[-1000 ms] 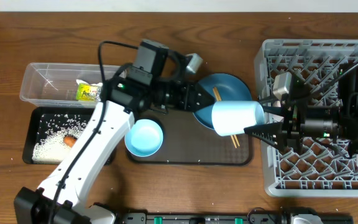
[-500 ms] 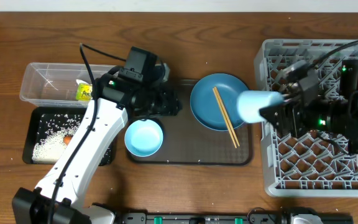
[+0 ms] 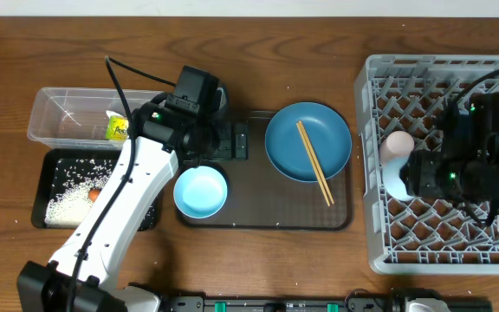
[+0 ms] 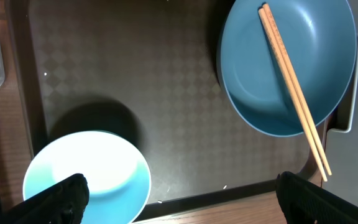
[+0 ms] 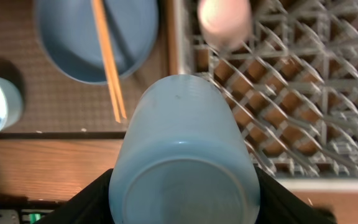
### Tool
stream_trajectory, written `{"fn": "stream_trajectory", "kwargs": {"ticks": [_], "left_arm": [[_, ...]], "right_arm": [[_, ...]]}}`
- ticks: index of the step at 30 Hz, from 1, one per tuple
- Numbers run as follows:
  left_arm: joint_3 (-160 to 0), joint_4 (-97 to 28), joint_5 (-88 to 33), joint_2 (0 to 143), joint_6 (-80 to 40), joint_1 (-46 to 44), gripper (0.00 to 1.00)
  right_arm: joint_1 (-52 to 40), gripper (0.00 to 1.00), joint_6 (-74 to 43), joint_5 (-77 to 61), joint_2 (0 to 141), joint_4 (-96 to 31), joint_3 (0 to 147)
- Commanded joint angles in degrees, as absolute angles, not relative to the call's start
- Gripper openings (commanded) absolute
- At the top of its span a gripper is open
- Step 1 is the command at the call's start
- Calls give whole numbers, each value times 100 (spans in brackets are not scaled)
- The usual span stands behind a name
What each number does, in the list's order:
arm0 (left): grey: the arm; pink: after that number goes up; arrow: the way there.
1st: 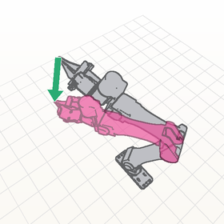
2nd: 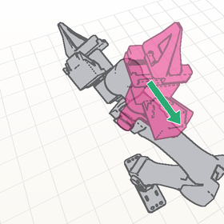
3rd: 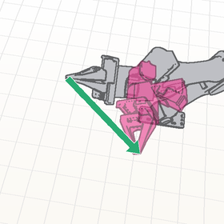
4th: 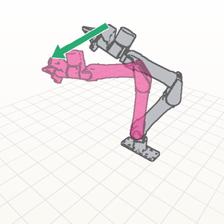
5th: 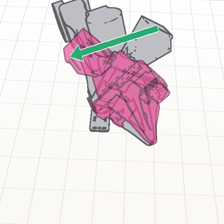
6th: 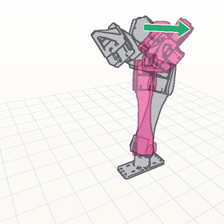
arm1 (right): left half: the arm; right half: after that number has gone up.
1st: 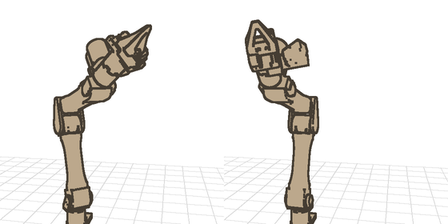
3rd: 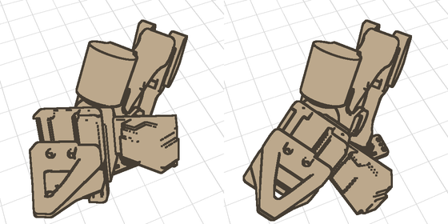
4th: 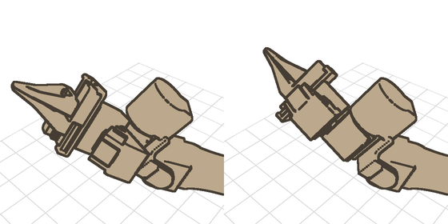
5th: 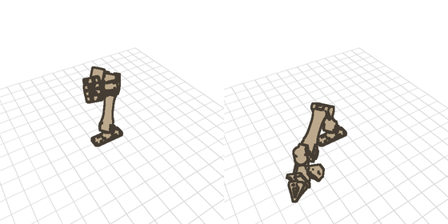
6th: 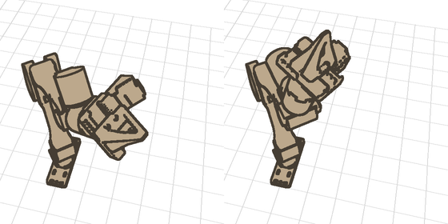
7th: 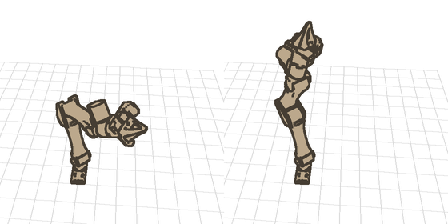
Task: Sort waste into correct bins and load items into the dishwasher rack
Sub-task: 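Release the left gripper and carry the cup right into the rack, then lower the light-blue cup into the rack and open the right gripper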
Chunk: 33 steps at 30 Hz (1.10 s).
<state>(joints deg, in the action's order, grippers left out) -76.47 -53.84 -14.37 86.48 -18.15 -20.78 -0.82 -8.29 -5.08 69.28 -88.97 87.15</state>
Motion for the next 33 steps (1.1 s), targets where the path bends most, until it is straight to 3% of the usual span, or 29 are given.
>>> {"fn": "stream_trajectory", "kwargs": {"ticks": [1, 24, 29, 33], "left_arm": [[-7623, -5417, -1319, 8680, -1800, -2058, 100], [-7623, -5417, -1319, 8680, -1802, -2058, 98], [-7623, -5417, -1319, 8680, -1800, -2058, 98], [-7623, -5417, -1319, 8680, -1800, -2058, 98]], "right_arm": [[36, 18, -1199, -14, 6890, -9091, 8827], [36, 15, -1973, 174, 6888, -9695, 8676], [36, 2, -1970, 176, 6888, -9712, 8639], [36, 1, -1981, 217, 6888, -9701, 8541]]}}
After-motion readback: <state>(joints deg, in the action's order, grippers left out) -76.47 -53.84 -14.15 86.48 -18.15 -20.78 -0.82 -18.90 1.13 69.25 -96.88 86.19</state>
